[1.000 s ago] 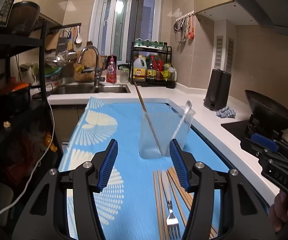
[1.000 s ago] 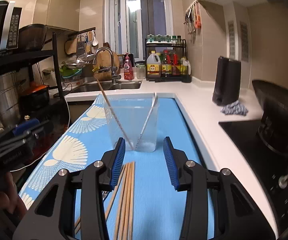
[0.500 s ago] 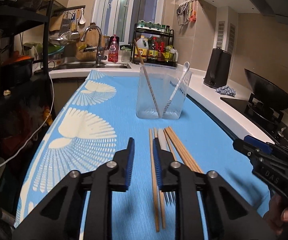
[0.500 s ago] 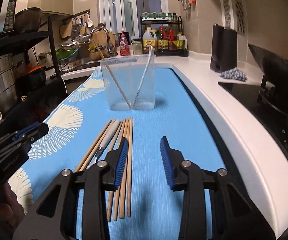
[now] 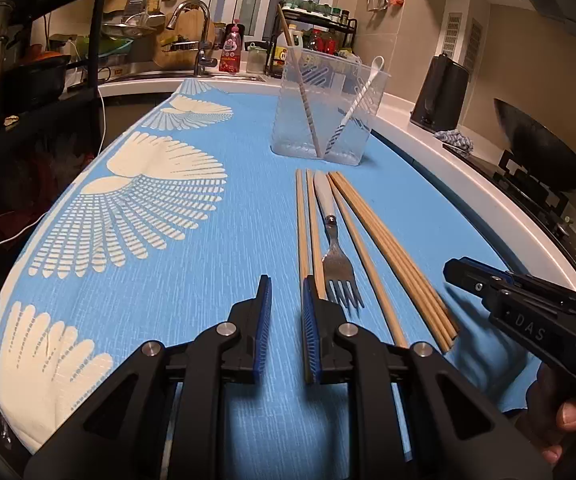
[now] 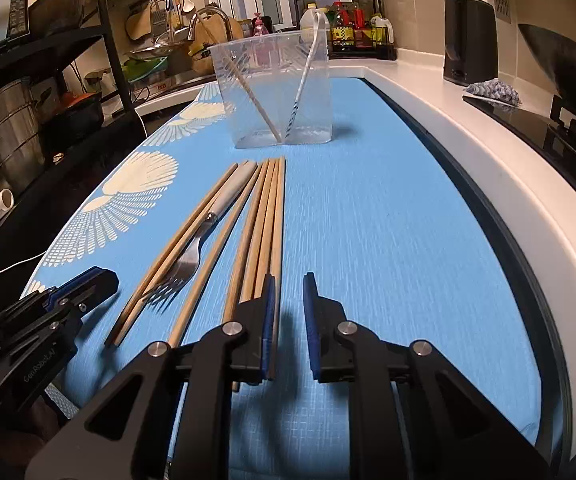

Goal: Organize utensils
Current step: 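Grasp a wooden chopstick with the left tool while the right tool grasps another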

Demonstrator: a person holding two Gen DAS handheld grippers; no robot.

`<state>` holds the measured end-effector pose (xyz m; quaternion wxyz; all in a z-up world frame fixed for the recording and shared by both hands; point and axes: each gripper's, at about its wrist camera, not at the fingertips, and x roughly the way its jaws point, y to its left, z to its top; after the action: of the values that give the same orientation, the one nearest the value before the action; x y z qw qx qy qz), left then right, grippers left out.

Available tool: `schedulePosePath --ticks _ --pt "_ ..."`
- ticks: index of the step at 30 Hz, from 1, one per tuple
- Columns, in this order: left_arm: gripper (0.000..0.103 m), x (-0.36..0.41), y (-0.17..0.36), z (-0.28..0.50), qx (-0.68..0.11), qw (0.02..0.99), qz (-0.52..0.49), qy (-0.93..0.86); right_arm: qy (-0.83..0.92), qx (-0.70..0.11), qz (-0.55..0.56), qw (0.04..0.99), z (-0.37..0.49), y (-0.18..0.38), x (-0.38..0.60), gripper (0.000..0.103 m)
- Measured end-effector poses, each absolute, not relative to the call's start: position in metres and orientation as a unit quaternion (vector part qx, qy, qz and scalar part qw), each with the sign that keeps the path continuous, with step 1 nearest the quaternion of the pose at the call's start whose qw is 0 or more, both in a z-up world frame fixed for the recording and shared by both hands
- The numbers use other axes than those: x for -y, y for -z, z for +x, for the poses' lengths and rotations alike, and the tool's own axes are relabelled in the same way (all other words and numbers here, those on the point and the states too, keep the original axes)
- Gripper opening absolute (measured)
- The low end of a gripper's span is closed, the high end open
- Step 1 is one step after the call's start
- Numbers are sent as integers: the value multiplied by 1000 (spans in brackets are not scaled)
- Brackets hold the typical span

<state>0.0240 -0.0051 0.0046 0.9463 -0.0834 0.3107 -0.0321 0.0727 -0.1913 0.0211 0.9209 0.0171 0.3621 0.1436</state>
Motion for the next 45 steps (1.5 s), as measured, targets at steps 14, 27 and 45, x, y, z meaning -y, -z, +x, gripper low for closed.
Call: schedulePosePath --ticks 14,27,45 --pt "9 13 7 27 -332 940 -75 41 -145 -386 -12 911 75 -8 184 16" --pt "6 22 8 27 -320 946 -33 31 -127 -383 -16 915 77 -9 189 5" --pt "6 13 11 28 -303 952 -38 5 -79 -365 -1 928 78 -6 217 10"
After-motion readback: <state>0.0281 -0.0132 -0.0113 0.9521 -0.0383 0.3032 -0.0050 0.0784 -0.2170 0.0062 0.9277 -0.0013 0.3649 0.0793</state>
